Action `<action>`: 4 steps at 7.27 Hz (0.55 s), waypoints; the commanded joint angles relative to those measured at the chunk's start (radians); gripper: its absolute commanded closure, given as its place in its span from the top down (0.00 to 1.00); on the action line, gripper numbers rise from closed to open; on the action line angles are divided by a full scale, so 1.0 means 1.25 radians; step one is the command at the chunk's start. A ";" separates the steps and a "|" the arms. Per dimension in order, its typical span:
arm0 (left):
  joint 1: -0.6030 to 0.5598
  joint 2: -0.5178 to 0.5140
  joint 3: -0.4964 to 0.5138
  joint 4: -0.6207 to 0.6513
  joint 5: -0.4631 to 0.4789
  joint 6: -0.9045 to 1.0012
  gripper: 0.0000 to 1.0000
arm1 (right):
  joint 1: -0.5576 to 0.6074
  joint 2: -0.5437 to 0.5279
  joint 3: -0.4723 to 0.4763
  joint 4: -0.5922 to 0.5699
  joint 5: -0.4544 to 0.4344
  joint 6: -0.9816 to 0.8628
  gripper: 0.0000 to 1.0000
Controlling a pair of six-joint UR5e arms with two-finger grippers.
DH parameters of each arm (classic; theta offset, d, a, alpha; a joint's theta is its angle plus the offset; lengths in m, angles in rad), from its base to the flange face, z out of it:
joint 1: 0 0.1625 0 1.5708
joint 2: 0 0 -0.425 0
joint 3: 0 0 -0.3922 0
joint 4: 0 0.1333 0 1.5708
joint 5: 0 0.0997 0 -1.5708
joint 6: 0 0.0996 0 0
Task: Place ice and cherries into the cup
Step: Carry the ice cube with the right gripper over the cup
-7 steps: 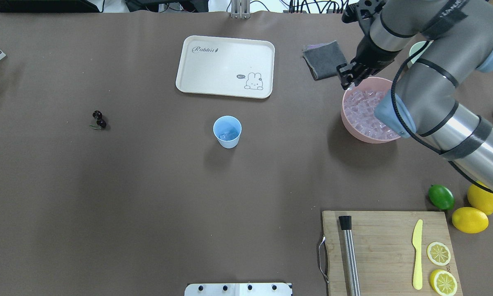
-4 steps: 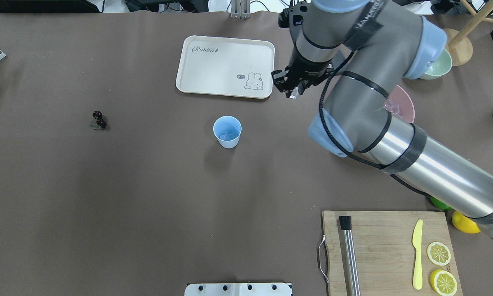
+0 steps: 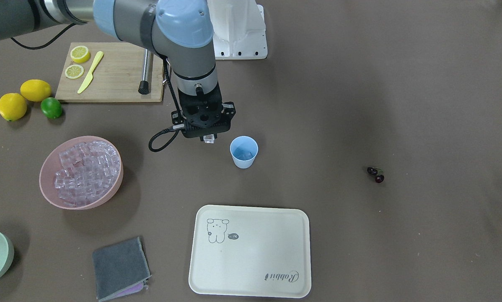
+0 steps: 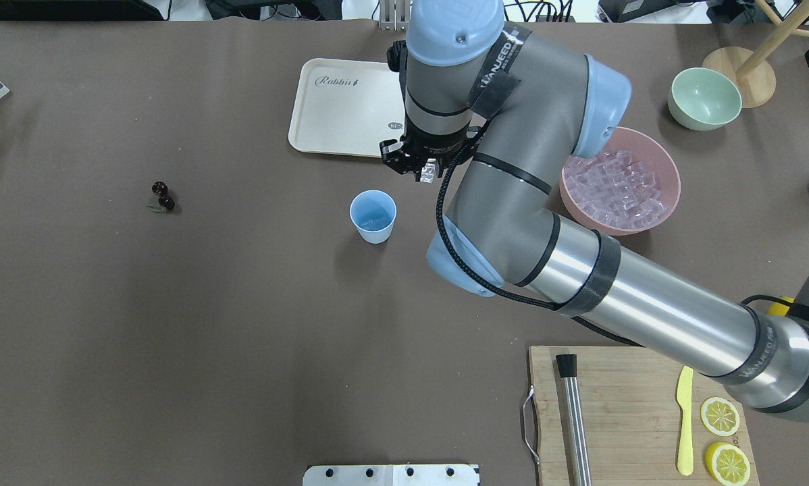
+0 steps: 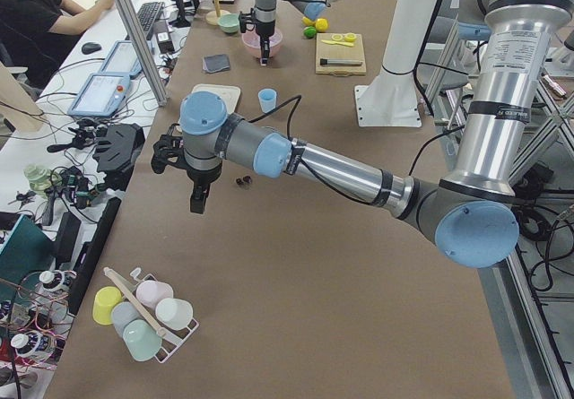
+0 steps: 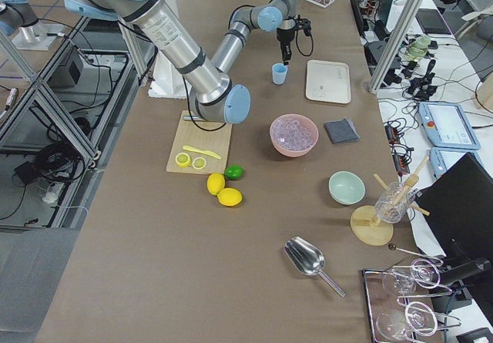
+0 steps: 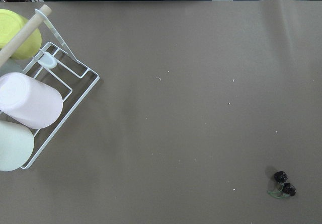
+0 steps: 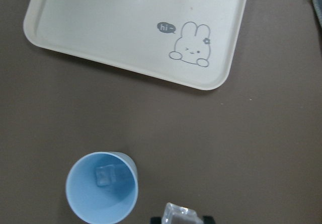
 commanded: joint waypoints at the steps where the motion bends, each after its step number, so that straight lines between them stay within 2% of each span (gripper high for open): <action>1: 0.001 -0.007 0.005 0.001 -0.001 0.001 0.98 | -0.051 0.119 -0.136 0.016 -0.042 0.087 0.20; 4: 0.001 -0.015 0.012 0.004 -0.001 0.001 0.98 | -0.051 0.088 -0.104 0.019 -0.049 0.082 0.21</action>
